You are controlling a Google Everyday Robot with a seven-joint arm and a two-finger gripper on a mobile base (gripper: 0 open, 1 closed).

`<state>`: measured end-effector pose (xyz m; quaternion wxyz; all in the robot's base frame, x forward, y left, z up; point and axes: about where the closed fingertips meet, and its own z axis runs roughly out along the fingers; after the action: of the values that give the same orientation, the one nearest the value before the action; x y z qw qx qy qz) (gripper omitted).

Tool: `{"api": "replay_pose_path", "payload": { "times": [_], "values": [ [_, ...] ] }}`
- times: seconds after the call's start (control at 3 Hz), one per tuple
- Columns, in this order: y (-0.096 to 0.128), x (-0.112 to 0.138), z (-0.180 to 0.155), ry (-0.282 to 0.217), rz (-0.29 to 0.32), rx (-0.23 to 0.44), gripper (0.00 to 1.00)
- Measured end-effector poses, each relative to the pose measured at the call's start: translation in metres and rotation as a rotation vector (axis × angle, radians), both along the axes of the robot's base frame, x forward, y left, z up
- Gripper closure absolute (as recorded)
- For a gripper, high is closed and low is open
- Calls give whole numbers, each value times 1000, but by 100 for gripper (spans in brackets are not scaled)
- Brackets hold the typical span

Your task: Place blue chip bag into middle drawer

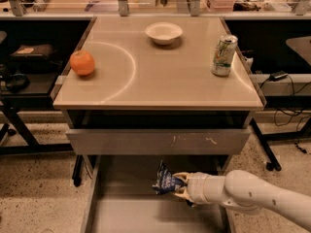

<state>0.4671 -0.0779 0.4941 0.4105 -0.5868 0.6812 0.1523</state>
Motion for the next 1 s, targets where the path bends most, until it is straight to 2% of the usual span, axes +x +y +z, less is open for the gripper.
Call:
{"api": "replay_pose_path", "payload": {
  "times": [0.33,0.67,1.0],
  "values": [
    [8,13,-53,27,29,61,100],
    [16,9,-98,90,75,115,100],
    [19,7,-101,99,79,126,80]
  ]
}}
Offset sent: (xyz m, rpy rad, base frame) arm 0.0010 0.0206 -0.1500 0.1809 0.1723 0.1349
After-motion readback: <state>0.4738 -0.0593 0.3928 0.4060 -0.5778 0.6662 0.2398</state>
